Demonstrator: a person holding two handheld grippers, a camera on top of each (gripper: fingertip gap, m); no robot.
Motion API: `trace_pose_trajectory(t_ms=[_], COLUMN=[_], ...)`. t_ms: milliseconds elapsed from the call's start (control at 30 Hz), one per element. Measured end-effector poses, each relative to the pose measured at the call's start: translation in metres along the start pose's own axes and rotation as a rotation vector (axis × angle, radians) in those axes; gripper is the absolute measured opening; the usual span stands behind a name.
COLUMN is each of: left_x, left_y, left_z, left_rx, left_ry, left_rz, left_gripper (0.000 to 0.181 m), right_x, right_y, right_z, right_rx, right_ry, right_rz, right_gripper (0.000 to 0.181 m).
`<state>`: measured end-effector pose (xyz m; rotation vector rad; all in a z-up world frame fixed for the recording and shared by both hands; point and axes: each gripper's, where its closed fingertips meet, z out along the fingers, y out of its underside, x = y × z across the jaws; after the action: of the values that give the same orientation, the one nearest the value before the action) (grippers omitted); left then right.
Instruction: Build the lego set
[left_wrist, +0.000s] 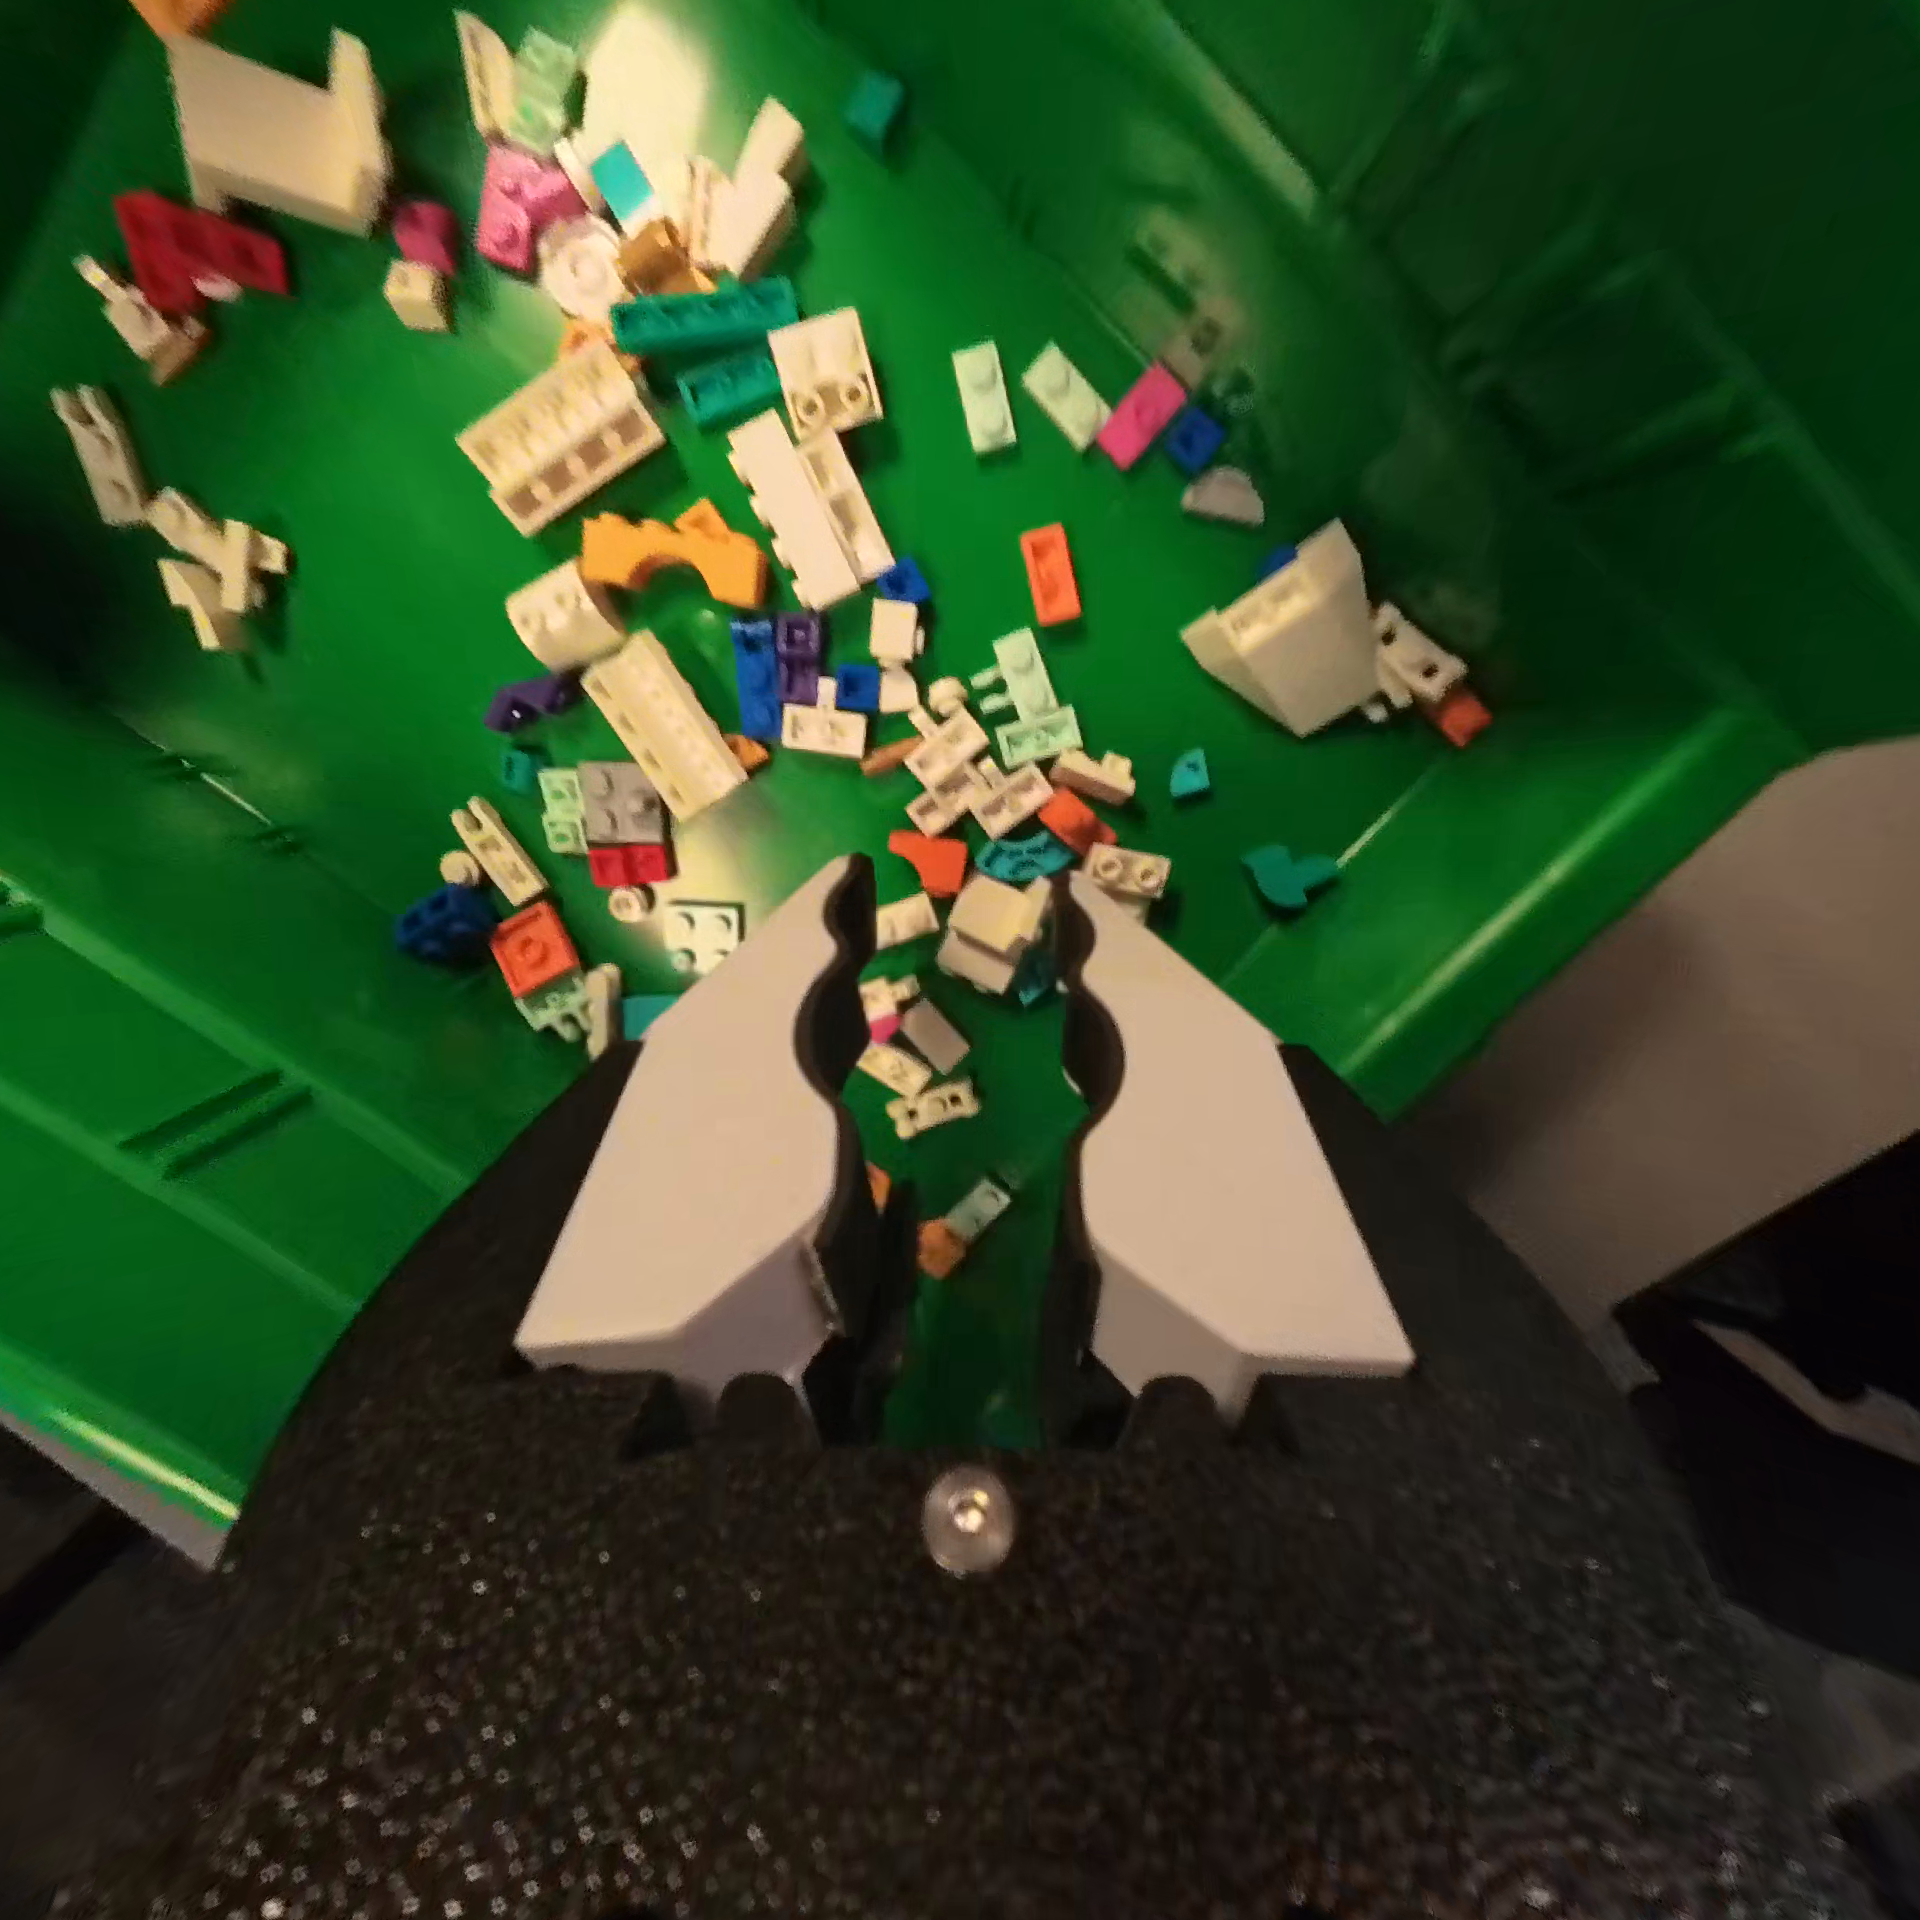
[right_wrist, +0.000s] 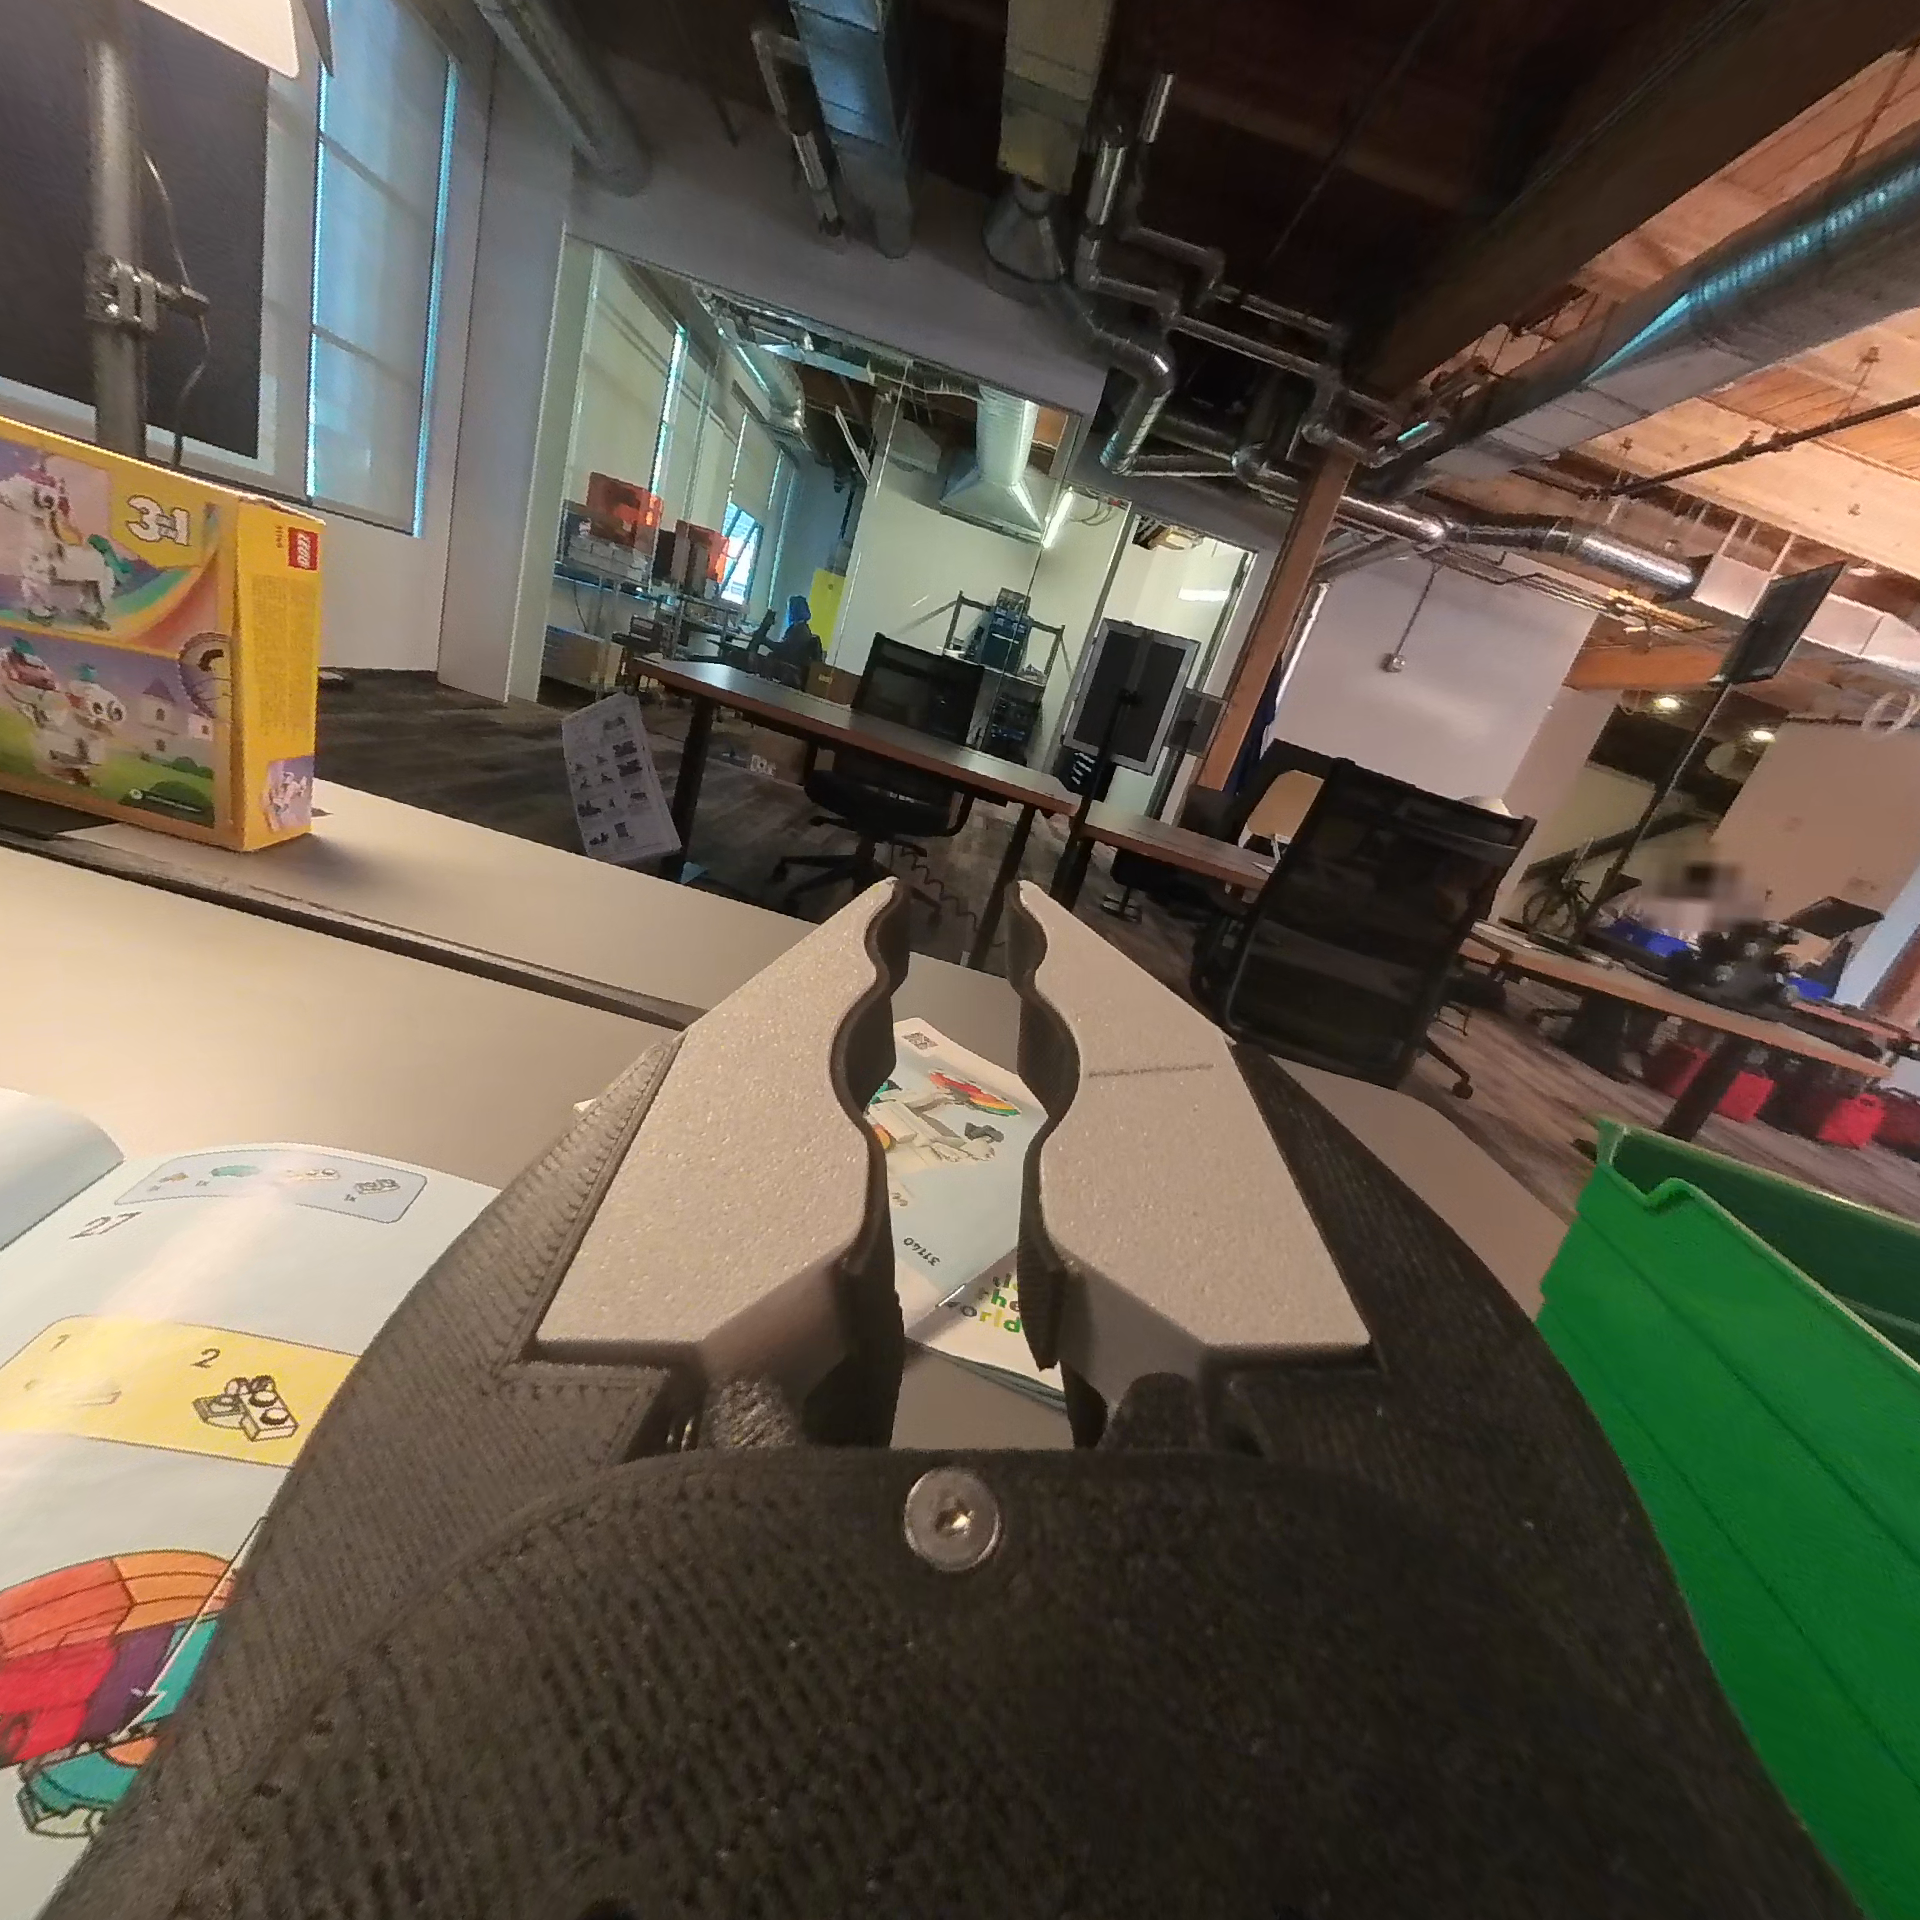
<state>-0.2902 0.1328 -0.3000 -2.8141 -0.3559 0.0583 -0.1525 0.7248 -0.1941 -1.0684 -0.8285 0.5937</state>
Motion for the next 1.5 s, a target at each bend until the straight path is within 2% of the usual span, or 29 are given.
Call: trace_pose_trajectory(t_ms=[33, 133, 200, 433, 600, 667, 767, 867, 1033, 1233, 1500], left_x=[0.002, 0.009, 0.012, -0.003, -0.013, -0.020, -0.039, -0.045, -0.034, -0.030, -0.011], left_y=[0.003, 0.007, 0.017, 0.039, 0.043, 0.043, 0.051, 0.054, 0.051, 0.055, 0.046], left_z=[-0.001, -0.004, -0.007, -0.016, -0.020, -0.024, -0.032, -0.034, -0.026, -0.026, -0.021], left_rx=[-0.009, -0.019, -0.076, -0.193, -0.198, -0.201, -0.286, -0.348, -0.328, -0.345, -0.314], left_ry=[0.006, 0.048, 0.076, 0.001, -0.031, -0.066, -0.217, -0.284, -0.172, -0.137, -0.050], left_rz=[0.006, 0.025, 0.027, 0.015, -0.008, -0.008, -0.066, -0.037, -0.068, -0.204, -0.182], left_gripper=[0.032, 0.031, 0.025, 0.021, 0.026, 0.023, 0.015, 0.012, 0.012, 0.010, 0.010], right_x=[0.000, 0.000, 0.001, 0.000, 0.000, -0.002, -0.006, -0.008, -0.008, -0.007, -0.007], right_y=[0.000, 0.000, 0.001, 0.001, 0.000, -0.001, -0.002, -0.003, -0.004, -0.004, -0.004], right_z=[0.000, 0.000, 0.000, 0.000, 0.000, 0.000, 0.000, 0.000, -0.001, -0.001, -0.001], right_rx=[0.000, -0.002, -0.003, -0.002, 0.002, 0.004, 0.009, 0.013, 0.019, 0.021, 0.022], right_ry=[0.000, 0.003, 0.006, 0.003, -0.003, -0.011, -0.028, -0.035, -0.038, -0.038, -0.040], right_rz=[0.000, -0.002, -0.001, -0.003, 0.005, 0.007, -0.002, 0.000, 0.013, 0.029, 0.038], right_gripper=[0.016, 0.016, 0.016, 0.014, 0.014, 0.014, 0.009, 0.009, 0.010, 0.010, 0.011])
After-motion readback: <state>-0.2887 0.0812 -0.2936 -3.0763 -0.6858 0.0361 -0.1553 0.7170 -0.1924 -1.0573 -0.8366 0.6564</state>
